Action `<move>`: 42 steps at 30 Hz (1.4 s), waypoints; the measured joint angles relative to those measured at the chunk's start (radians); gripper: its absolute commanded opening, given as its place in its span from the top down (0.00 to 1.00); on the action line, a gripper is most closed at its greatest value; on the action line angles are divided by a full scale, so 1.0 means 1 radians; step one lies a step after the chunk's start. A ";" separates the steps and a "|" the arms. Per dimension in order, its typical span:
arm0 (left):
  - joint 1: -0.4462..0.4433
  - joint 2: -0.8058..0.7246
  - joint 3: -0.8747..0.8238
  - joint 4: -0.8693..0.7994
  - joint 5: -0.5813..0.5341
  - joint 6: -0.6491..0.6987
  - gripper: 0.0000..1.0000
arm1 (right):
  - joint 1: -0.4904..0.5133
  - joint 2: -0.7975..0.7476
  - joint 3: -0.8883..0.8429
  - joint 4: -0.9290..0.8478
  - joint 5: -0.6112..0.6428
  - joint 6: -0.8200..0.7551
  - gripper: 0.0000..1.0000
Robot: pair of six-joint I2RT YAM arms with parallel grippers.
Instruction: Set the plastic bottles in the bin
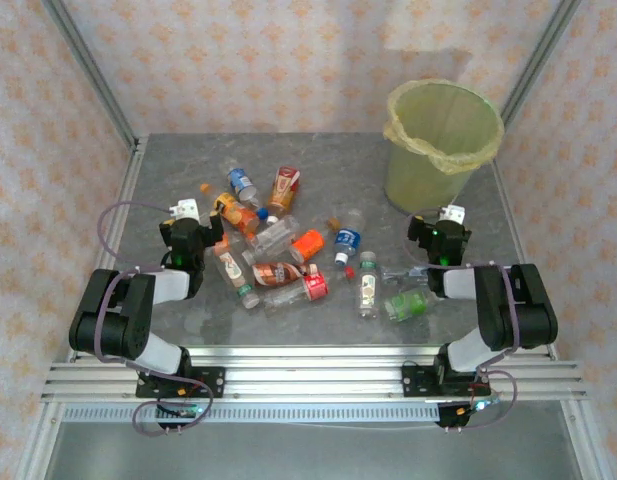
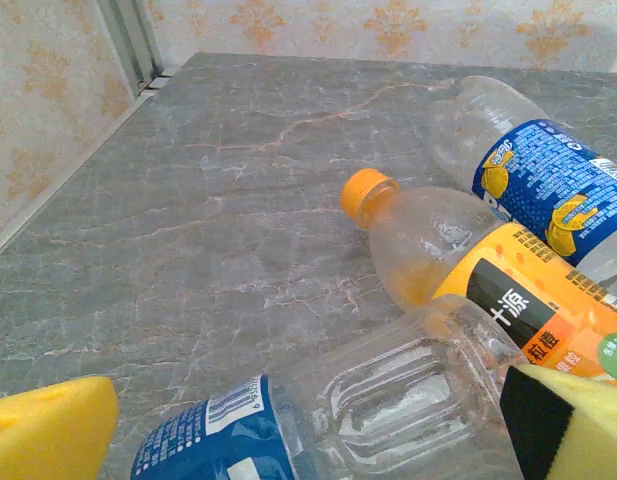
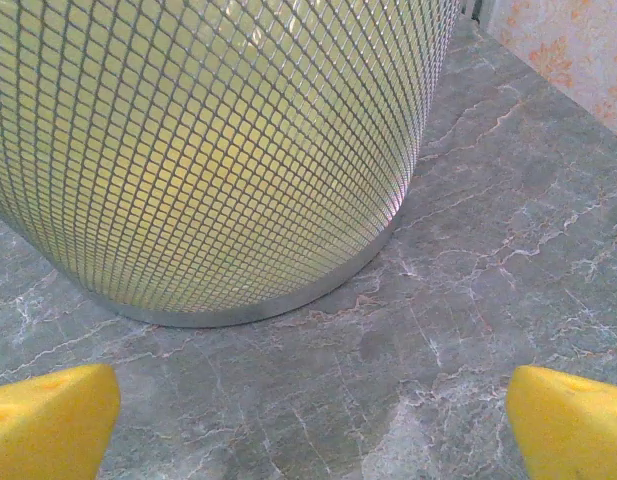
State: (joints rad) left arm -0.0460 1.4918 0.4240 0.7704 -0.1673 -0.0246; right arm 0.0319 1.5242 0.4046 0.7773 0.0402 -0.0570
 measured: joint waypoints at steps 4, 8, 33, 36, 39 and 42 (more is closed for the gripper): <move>0.000 0.000 0.000 0.000 0.000 0.000 0.00 | 0.000 0.000 0.000 0.000 0.000 0.000 0.01; 0.000 0.000 0.000 0.000 0.000 0.000 0.00 | 0.000 0.000 0.000 0.000 0.000 0.000 0.01; 0.000 0.000 0.000 0.000 0.000 0.000 0.00 | 0.000 0.000 0.000 -0.001 0.018 0.009 0.01; 0.000 0.000 0.000 -0.013 -0.002 0.000 0.00 | 0.000 -0.009 0.003 -0.026 0.034 0.017 0.01; 0.000 -0.010 0.000 -0.046 -0.018 -0.005 0.00 | 0.000 -0.055 0.015 -0.089 0.045 0.021 0.01; 0.000 -0.048 0.000 -0.086 -0.044 -0.018 0.00 | 0.000 -0.142 0.023 -0.140 0.052 0.025 0.01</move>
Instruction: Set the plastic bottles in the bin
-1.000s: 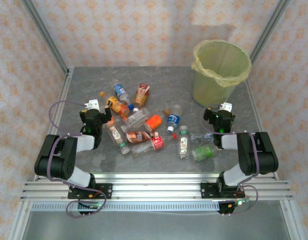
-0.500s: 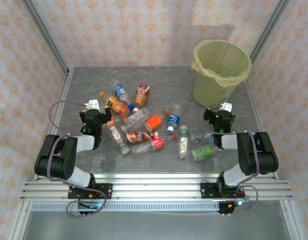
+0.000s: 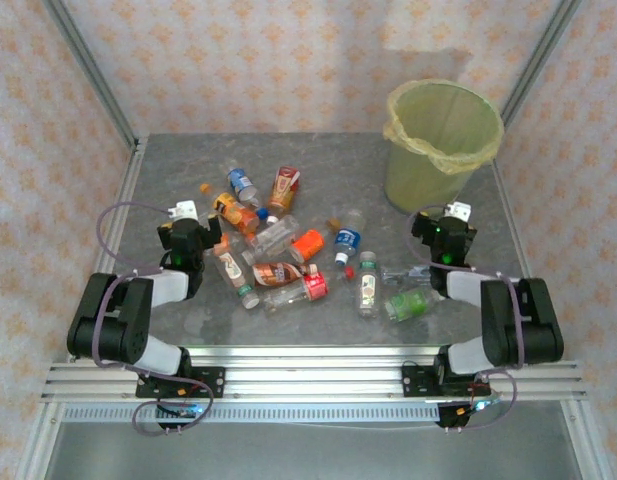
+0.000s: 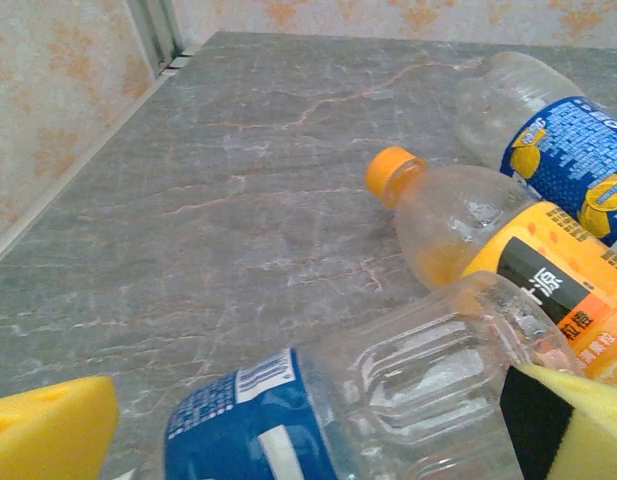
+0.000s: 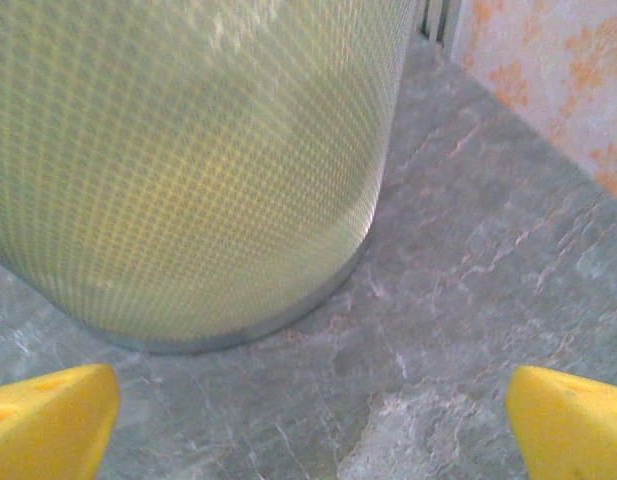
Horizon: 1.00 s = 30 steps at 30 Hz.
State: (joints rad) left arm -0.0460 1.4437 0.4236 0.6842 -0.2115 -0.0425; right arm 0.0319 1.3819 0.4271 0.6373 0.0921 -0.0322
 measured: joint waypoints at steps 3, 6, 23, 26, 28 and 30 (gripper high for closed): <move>0.000 -0.071 0.000 -0.036 -0.027 -0.013 0.00 | 0.000 -0.108 0.003 -0.060 0.018 0.017 0.01; 0.000 -0.140 0.000 -0.062 -0.042 -0.020 0.00 | 0.000 -0.189 0.029 -0.133 0.040 0.042 0.01; 0.000 -0.339 0.000 -0.227 -0.052 -0.035 0.00 | -0.389 -0.242 0.187 -0.410 -0.201 0.444 0.03; 0.000 -0.347 0.000 -0.235 -0.052 -0.035 0.00 | -0.454 -0.163 0.244 -0.410 -0.288 0.509 0.10; 0.000 -0.351 0.002 -0.246 -0.051 -0.035 0.00 | -0.473 -0.100 0.281 -0.404 -0.331 0.544 0.13; 0.000 -0.352 0.002 -0.254 -0.051 -0.034 0.00 | -0.476 -0.043 0.305 -0.385 -0.362 0.576 0.18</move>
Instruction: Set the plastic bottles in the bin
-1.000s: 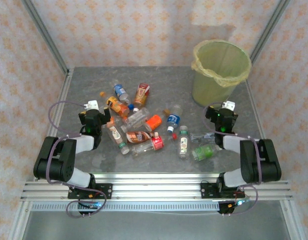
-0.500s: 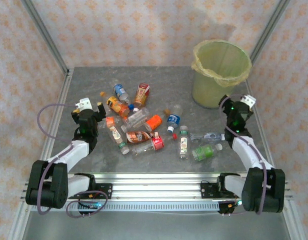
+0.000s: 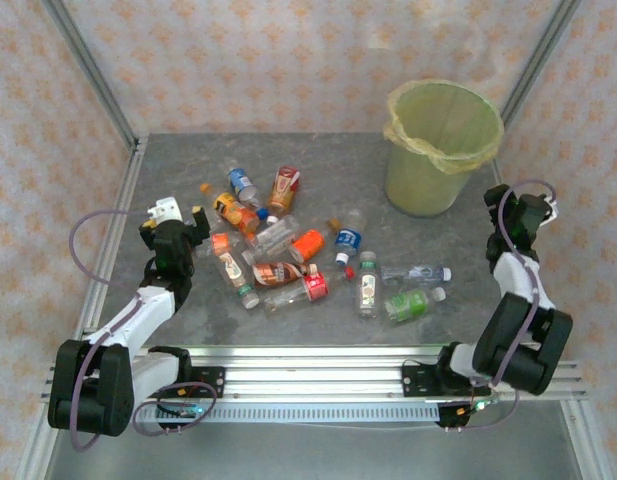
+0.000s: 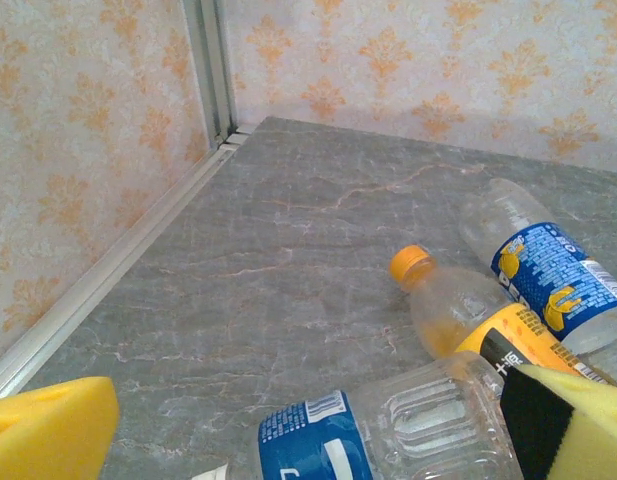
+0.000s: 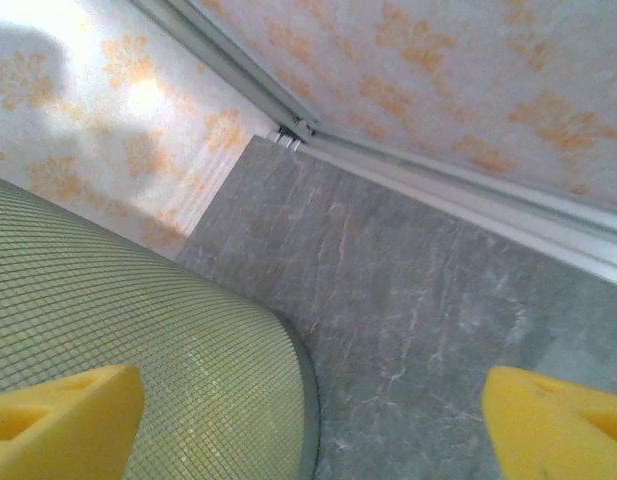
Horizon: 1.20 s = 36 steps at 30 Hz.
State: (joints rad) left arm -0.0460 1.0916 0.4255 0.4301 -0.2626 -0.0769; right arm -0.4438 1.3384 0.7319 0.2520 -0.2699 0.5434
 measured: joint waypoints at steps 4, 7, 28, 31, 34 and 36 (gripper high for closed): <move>0.000 -0.003 0.000 -0.012 0.000 0.004 0.00 | 0.000 0.126 0.044 0.070 -0.042 0.063 0.28; 0.000 -0.003 0.000 -0.021 0.000 0.013 0.00 | 0.000 0.232 0.091 0.142 -0.066 0.111 0.34; 0.000 -0.003 0.028 -0.037 0.019 0.053 0.00 | 0.035 0.723 0.518 0.363 -0.170 0.215 0.23; 0.000 -0.003 0.036 -0.047 0.020 0.057 0.00 | 0.067 0.768 0.597 0.341 -0.174 0.208 0.22; 0.000 0.005 0.051 -0.060 0.020 0.060 0.00 | 0.093 0.826 0.685 0.331 -0.181 0.209 0.22; 0.000 0.017 0.063 -0.068 0.020 0.060 0.00 | 0.103 0.867 0.738 0.328 -0.195 0.212 0.22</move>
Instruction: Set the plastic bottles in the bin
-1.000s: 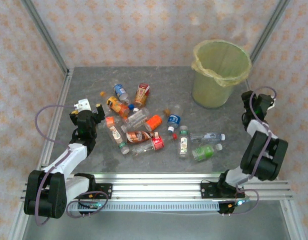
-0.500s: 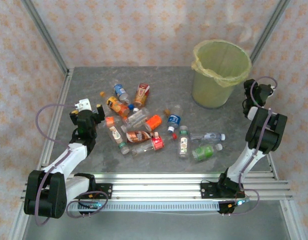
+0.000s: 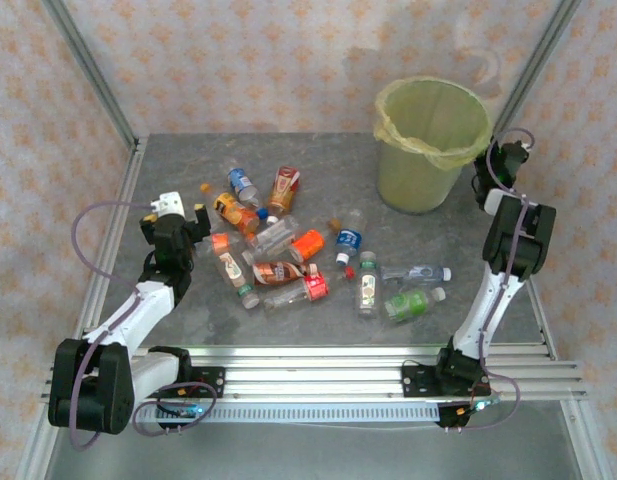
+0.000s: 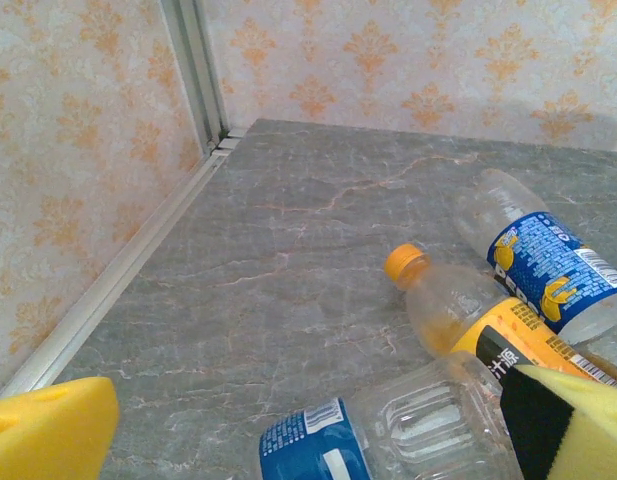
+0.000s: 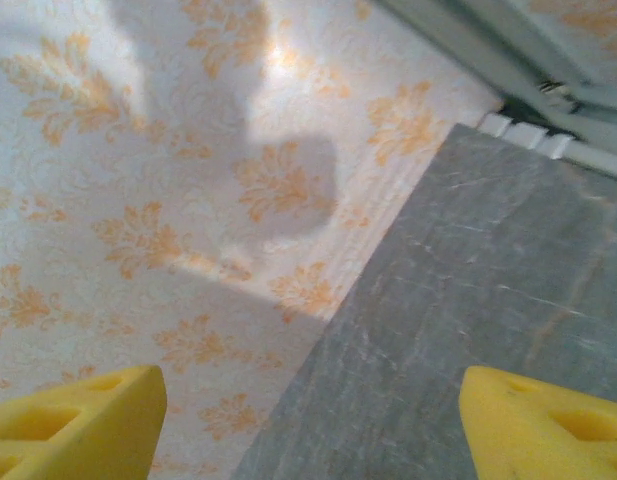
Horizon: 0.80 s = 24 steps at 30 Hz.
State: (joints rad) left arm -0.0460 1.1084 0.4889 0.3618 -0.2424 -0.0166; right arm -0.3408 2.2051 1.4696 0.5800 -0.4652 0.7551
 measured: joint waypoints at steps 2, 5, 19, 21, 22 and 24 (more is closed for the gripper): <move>0.000 0.010 0.011 -0.007 0.001 0.000 0.00 | 0.008 0.041 0.046 -0.008 -0.018 0.007 0.22; 0.000 0.026 0.024 -0.014 0.004 0.000 0.00 | 0.014 0.080 0.084 -0.028 -0.038 0.009 0.22; -0.003 0.091 0.085 -0.021 0.049 -0.001 0.00 | 0.124 0.115 0.128 -0.100 -0.084 -0.016 0.21; -0.007 0.091 0.088 -0.022 0.052 -0.001 0.00 | 0.140 0.116 0.134 -0.113 -0.081 -0.016 0.21; -0.010 0.091 0.089 -0.022 0.053 -0.001 0.00 | 0.149 0.117 0.137 -0.117 -0.079 -0.016 0.21; -0.013 0.091 0.089 -0.025 0.053 -0.001 0.00 | 0.163 0.125 0.152 -0.132 -0.072 -0.016 0.21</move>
State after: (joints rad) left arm -0.0589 1.1992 0.5774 0.3370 -0.1894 -0.0177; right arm -0.1780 2.3299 1.6215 0.4484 -0.5377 0.7395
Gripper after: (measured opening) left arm 0.999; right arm 0.789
